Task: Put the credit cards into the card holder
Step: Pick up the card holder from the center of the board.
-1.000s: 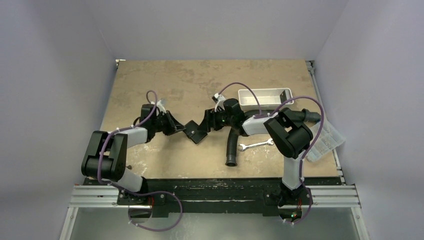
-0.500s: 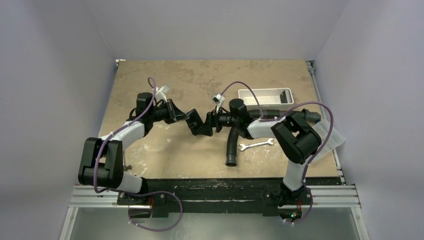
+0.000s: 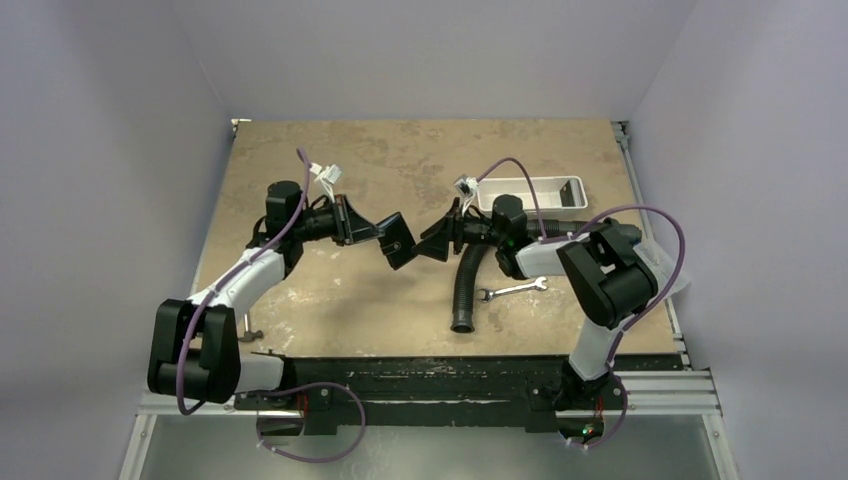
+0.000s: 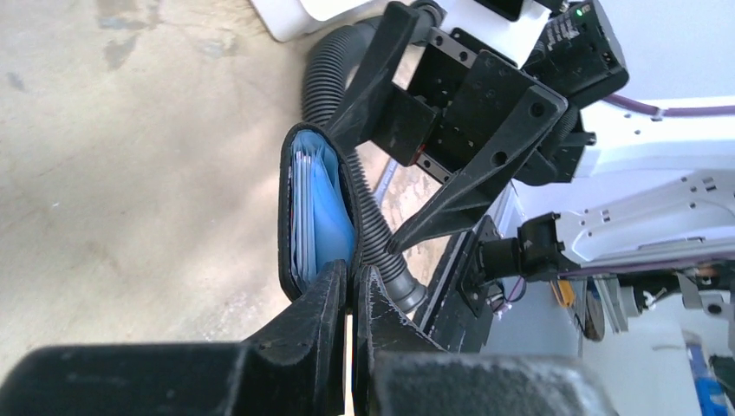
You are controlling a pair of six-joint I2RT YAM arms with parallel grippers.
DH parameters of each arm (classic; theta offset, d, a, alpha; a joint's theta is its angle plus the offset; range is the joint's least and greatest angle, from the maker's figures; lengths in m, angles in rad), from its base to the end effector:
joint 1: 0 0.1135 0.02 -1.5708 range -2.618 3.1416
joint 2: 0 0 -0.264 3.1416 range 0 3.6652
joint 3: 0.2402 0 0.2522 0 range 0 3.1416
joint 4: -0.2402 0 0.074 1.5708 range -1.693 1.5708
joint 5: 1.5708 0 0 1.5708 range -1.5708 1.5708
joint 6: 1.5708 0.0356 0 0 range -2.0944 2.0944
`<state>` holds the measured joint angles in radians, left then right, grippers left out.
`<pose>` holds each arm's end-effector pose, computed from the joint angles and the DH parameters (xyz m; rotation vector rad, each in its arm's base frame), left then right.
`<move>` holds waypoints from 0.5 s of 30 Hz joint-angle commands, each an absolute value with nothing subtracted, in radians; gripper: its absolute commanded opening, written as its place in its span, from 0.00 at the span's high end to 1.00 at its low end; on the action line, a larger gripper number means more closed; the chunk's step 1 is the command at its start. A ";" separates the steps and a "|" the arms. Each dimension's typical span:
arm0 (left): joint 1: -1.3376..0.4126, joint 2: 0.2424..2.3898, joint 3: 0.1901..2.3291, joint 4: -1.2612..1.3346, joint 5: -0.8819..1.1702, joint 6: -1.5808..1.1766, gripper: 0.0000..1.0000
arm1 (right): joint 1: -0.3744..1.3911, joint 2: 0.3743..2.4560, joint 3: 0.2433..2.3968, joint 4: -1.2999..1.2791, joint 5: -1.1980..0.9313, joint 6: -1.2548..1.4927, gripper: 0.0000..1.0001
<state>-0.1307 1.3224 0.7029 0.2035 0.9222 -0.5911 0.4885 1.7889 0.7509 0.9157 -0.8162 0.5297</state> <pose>0.2707 -0.0642 0.2374 0.1710 2.0601 -1.3666 0.2977 0.1876 0.1787 -0.6333 1.7639 1.4156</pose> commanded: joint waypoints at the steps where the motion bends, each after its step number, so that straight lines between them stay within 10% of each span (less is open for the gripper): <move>1: -0.169 1.294 0.717 0.310 1.011 -0.602 1.00 | 0.498 1.820 0.724 1.206 -0.947 0.664 0.21; 15: -0.210 1.305 0.735 0.283 1.020 -0.570 1.00 | 0.499 1.853 0.705 1.412 -0.985 0.787 0.65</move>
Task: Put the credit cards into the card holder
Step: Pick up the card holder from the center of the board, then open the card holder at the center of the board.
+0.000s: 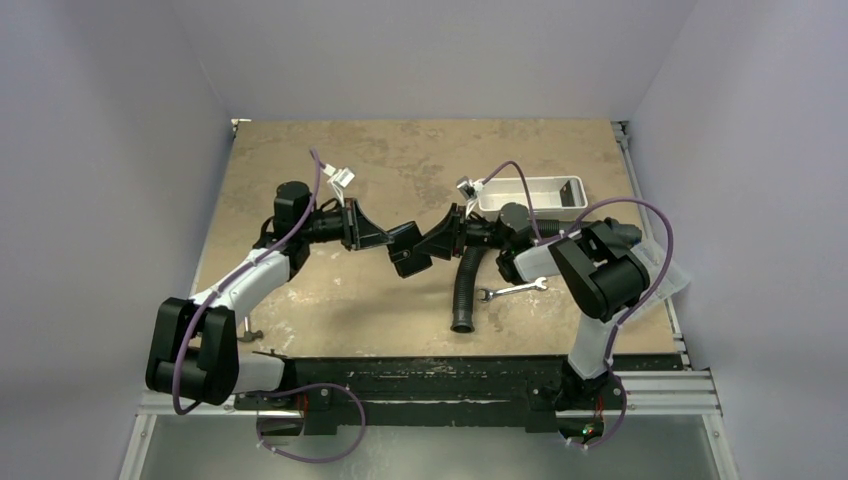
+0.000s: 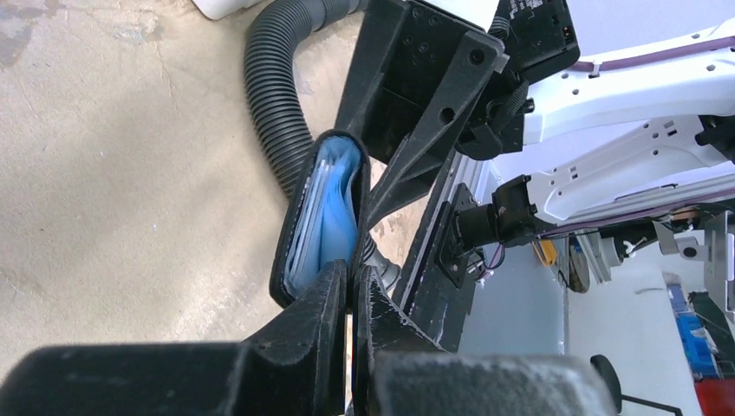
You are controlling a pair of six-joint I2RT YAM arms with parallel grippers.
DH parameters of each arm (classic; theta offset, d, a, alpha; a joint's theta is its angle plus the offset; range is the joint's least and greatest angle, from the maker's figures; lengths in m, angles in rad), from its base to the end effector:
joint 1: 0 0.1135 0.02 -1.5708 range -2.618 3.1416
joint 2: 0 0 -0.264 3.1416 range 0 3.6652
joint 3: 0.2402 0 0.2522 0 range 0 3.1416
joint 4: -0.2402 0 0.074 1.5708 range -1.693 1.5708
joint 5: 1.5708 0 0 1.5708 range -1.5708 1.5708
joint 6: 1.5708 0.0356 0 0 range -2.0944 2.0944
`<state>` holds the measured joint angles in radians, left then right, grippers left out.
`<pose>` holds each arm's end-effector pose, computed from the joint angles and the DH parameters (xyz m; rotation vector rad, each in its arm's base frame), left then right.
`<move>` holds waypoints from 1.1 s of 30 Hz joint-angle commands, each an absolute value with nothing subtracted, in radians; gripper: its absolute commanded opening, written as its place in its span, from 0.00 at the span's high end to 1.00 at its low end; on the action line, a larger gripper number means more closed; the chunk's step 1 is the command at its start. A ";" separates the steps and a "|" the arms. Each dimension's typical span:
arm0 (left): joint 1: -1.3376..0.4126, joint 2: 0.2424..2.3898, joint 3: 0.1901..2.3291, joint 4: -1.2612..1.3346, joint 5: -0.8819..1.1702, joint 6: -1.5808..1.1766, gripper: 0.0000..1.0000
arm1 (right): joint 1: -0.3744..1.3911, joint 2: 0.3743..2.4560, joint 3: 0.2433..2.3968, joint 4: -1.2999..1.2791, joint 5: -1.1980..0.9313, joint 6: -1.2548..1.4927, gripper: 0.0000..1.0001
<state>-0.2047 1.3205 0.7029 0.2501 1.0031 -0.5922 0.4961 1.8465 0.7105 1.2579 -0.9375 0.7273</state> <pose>0.2641 -0.0855 0.2429 0.3388 2.0184 -1.4782 0.2887 0.1889 0.1822 -0.6856 1.6031 1.6094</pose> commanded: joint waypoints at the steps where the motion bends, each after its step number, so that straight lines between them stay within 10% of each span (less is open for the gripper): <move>1: -0.210 1.307 0.737 0.275 1.017 -0.567 1.00 | 0.499 1.853 0.707 1.414 -0.986 0.792 0.71; 6: -0.210 1.318 0.795 0.085 0.849 -0.487 0.95 | 0.499 1.833 0.692 1.420 -0.969 0.781 1.00; 10: -0.211 1.363 0.928 -0.350 0.331 -0.468 0.46 | 0.499 1.760 0.685 1.184 -0.813 0.639 1.00; 13: -0.252 1.361 0.917 -0.375 0.222 -0.547 0.35 | 0.498 1.726 0.698 1.015 -0.691 0.570 1.00; 33: -0.683 1.452 0.901 -0.107 -0.196 -0.847 0.41 | 0.533 1.680 0.722 0.820 -0.472 0.500 1.00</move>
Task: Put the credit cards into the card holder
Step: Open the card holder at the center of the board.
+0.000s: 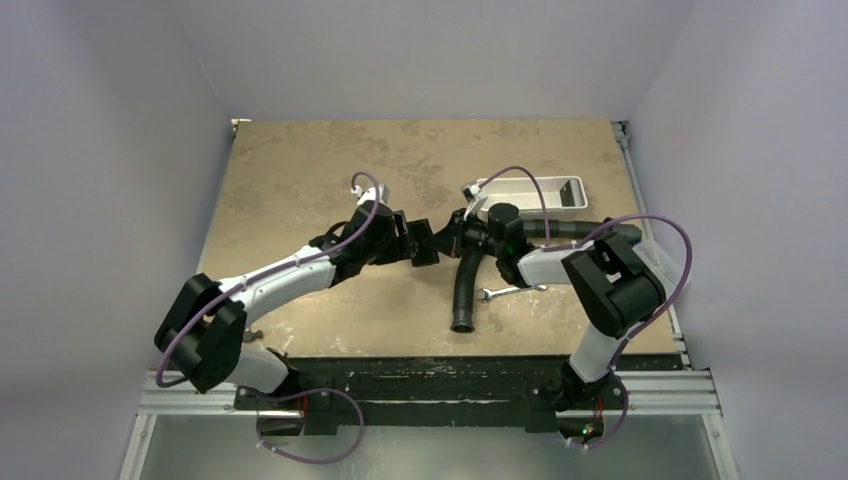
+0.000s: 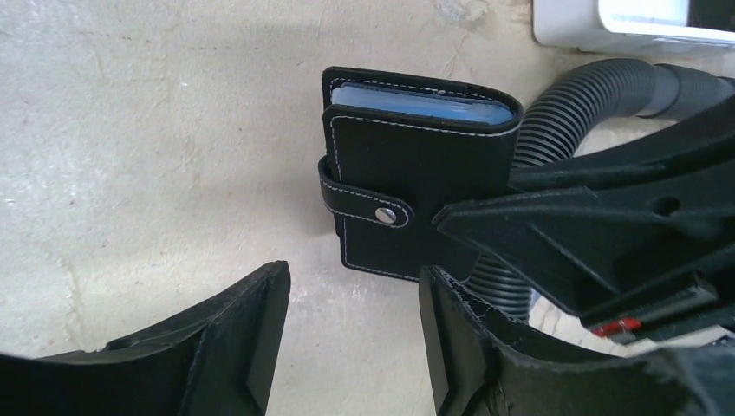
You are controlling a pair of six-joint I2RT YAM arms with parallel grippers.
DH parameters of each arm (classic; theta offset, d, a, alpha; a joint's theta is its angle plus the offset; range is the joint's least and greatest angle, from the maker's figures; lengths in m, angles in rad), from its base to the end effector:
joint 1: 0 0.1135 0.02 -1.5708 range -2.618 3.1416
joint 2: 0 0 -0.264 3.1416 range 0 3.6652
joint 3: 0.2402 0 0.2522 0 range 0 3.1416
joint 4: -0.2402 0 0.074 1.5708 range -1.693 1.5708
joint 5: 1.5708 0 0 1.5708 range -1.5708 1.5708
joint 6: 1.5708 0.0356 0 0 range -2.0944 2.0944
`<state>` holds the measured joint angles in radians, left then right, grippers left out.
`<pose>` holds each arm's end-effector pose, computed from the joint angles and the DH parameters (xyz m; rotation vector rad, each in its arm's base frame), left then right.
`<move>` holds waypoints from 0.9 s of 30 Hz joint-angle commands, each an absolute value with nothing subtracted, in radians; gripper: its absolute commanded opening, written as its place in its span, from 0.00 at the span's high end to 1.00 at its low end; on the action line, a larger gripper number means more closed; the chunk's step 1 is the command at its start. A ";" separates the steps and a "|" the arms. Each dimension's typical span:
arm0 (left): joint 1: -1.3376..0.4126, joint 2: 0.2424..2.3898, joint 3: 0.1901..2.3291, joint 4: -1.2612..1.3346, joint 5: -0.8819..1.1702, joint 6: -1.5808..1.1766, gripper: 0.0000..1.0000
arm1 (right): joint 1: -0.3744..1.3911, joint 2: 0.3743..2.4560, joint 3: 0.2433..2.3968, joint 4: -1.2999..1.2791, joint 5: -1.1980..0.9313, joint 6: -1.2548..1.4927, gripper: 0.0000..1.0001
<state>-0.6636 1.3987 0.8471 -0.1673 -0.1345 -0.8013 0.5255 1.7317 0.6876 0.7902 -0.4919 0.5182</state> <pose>0.2370 -0.1792 0.2244 -0.2339 2.3459 -0.5969 0.2851 0.1848 0.1660 -0.3807 1.9228 1.1608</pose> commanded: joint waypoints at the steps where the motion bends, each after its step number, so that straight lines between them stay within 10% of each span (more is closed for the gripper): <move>1: -0.685 1.468 0.910 -0.102 -0.194 -0.846 0.39 | 0.534 1.680 0.721 0.820 -0.475 0.499 1.00; 19: -0.694 1.636 1.006 -0.129 -0.238 -0.818 0.45 | 0.538 1.677 0.713 0.863 -0.517 0.514 1.00; 27: -0.693 1.641 1.017 -0.209 -0.320 -0.769 0.68 | 0.537 1.657 0.699 0.872 -0.507 0.519 1.00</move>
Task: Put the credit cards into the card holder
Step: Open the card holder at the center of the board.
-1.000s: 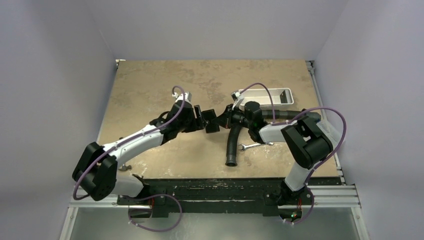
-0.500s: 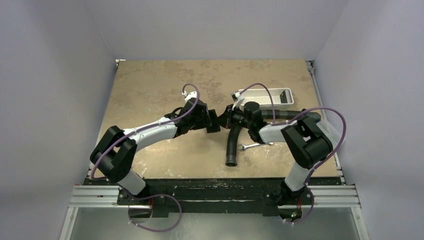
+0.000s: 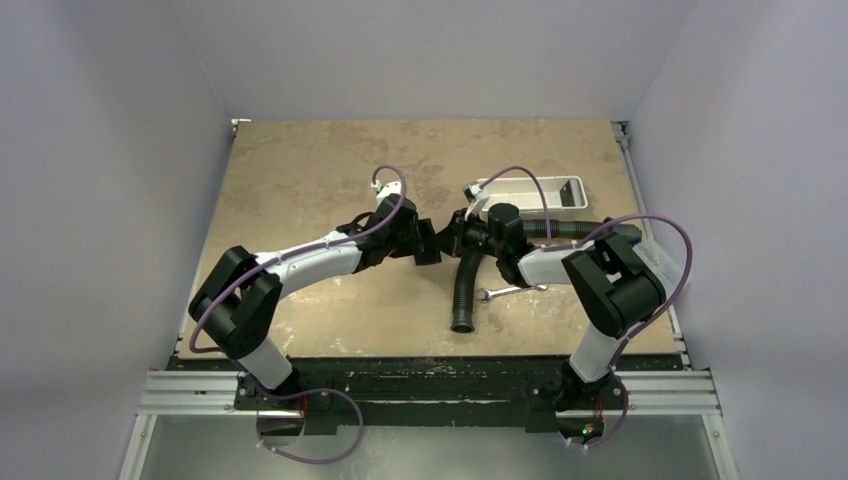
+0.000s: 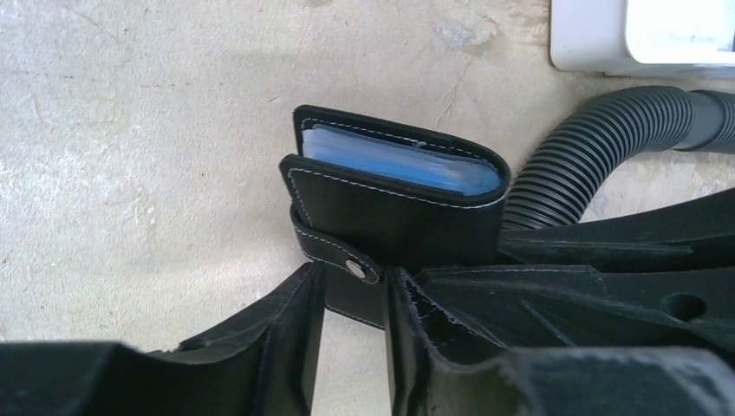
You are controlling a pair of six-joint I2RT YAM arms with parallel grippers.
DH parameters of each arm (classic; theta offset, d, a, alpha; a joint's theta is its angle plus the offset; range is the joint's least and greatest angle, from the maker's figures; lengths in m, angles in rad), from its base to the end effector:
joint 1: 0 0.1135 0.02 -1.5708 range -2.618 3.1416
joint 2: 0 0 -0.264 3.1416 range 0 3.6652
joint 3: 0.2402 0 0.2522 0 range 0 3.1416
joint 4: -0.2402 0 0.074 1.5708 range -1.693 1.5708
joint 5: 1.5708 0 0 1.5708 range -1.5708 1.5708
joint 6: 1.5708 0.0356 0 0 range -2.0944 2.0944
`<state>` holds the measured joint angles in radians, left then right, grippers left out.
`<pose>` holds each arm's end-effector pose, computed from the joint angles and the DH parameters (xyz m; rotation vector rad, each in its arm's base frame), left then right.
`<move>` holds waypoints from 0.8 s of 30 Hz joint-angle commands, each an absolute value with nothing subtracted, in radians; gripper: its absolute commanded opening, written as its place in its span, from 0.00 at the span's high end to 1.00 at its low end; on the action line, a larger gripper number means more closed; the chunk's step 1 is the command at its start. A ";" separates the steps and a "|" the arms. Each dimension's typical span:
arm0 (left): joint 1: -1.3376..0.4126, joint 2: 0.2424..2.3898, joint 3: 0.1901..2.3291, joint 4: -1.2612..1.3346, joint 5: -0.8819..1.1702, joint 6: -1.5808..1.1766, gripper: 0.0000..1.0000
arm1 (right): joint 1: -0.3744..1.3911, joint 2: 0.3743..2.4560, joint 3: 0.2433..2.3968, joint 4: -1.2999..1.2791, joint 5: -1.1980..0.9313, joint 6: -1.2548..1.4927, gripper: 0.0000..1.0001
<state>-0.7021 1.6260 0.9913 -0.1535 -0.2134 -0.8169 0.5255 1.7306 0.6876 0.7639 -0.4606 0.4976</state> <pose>0.2676 -0.2165 0.2030 -0.2424 2.3792 -0.4932 0.2853 0.1837 0.1636 -0.3712 1.9423 1.1165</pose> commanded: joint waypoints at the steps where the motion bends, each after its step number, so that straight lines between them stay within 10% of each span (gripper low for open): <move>1: -0.693 1.632 1.013 -0.217 -0.334 -0.761 0.71 | 0.538 1.655 0.697 0.871 -0.504 0.519 1.00; 9: -0.659 1.549 0.958 -0.266 -0.363 -0.719 1.00 | 0.537 1.666 0.701 0.880 -0.525 0.527 1.00; 24: -0.590 1.398 0.864 -0.262 -0.101 -0.642 1.00 | 0.537 1.806 0.869 0.575 -0.493 0.468 0.92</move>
